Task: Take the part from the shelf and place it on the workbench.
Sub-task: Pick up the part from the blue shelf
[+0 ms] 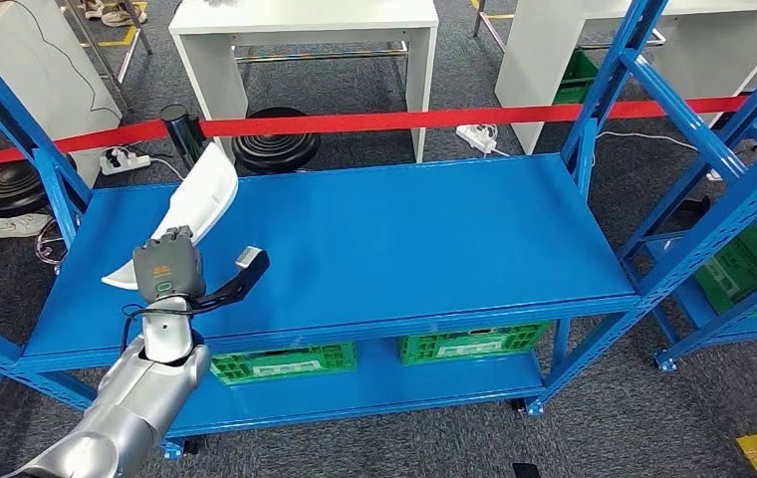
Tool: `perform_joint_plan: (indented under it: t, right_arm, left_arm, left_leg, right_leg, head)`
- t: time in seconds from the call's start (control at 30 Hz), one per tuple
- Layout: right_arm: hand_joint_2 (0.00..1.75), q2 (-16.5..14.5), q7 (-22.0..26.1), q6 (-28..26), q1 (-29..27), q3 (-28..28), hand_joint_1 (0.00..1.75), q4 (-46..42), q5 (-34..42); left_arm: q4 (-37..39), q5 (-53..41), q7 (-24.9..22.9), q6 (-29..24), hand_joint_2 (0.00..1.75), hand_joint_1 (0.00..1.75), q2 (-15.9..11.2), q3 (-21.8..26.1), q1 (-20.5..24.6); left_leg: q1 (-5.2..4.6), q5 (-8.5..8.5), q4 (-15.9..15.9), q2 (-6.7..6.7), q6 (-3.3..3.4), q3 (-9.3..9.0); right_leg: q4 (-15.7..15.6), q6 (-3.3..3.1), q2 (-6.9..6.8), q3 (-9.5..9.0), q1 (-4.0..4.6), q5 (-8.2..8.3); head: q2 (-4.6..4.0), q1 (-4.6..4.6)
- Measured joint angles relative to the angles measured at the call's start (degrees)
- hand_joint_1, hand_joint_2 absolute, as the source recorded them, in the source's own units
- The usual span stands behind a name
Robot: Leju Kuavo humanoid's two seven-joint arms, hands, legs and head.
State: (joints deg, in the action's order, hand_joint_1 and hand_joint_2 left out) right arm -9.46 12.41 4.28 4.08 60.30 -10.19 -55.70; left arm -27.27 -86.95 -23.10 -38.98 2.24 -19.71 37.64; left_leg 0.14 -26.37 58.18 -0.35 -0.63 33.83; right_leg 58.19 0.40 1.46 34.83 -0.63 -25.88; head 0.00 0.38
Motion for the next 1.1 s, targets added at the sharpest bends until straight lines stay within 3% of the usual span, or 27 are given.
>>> perform_joint_plan:
  t: [0.2, 0.27, 0.37, 0.47, 0.63, 0.87, 0.97, 1.1]
  right_arm:
    - [0.00, 0.1, -0.2, 0.0, 0.0, 0.0, 0.00, 0.0, -0.3]
    - [0.00, 0.1, -0.6, 0.1, -0.1, 0.0, 0.00, 0.0, -0.5]
    - [0.00, 0.1, -1.2, 0.5, -0.1, 0.0, 0.00, 0.0, -0.7]
    - [0.00, 0.1, -1.4, 0.7, -0.1, 0.0, 0.00, 0.0, -0.6]
    - [0.00, 0.1, -1.9, 0.3, -0.1, 0.3, 0.00, 0.0, -0.4]
    - [0.00, 0.1, -2.9, 0.0, -0.1, 0.4, 0.00, 0.0, -0.9]
    - [0.00, 0.1, -3.9, -0.1, -0.3, 0.4, 0.00, 0.0, -1.7]
    - [0.00, -0.2, -6.0, -0.1, -0.4, 0.3, 0.00, 0.0, -2.9]
  left_arm:
    - [-10.2, 0.0, 4.0, -1.1, 1.75, 1.75, -2.2, 0.0, -2.9]
    - [-15.3, 0.2, 9.0, -1.1, 1.75, 1.75, -2.1, 0.8, -4.5]
    - [-23.2, 4.2, 24.0, -1.2, 1.75, 1.75, 0.2, 4.2, -7.1]
    - [-29.8, 19.8, 42.2, -0.8, 1.75, 1.75, 3.7, 7.5, -10.1]
    - [-41.0, 46.4, 56.6, 3.8, 1.75, 1.75, 5.7, 7.9, -15.8]
    - [-52.0, 59.0, 61.8, 9.1, 1.75, 1.75, 5.3, 6.6, -21.1]
    - [-59.2, 68.1, 63.0, 12.9, 1.75, 1.75, 3.5, 3.8, -24.4]
    - [-66.0, 71.8, 63.3, 20.6, 1.75, 1.75, 0.7, 0.6, -27.8]
  left_leg:
    - [0.00, 0.00, 0.0, -0.02, 0.00, 0.03]
    - [0.00, 0.00, 0.0, -0.03, 0.00, 0.04]
    - [-0.03, -0.02, 0.0, -0.04, 0.02, 0.07]
    - [-0.09, -0.08, 0.0, -0.01, 0.08, 0.07]
    - [-0.08, -0.15, 0.0, 0.05, 0.08, 0.06]
    - [-0.02, -0.14, 0.0, 0.04, 0.06, 0.06]
    - [-0.02, -0.17, 0.0, 0.05, 0.04, 0.05]
    - [-0.13, -0.28, 0.0, -0.01, 0.12, 0.05]
  right_leg:
    - [0.0, -0.02, 0.00, 0.04, 0.00, -0.02]
    - [0.0, -0.02, 0.01, 0.05, 0.00, -0.02]
    - [0.0, -0.01, 0.00, 0.05, -0.04, -0.02]
    - [0.0, 0.00, 0.04, 0.06, -0.09, -0.02]
    - [0.0, 0.06, 0.10, 0.11, -0.08, -0.07]
    - [0.0, 0.09, 0.09, 0.08, -0.01, -0.15]
    - [0.0, 0.06, 0.11, 0.09, -0.02, -0.18]
    - [0.0, 0.10, 0.06, 0.04, -0.14, -0.25]
  head:
    - [0.00, -0.01]
    - [0.00, -0.01]
    - [0.00, 0.00]
    - [0.00, 0.02]
    - [0.00, 0.00]
    - [0.00, 0.00]
    - [0.00, 0.00]
    - [0.00, -0.01]
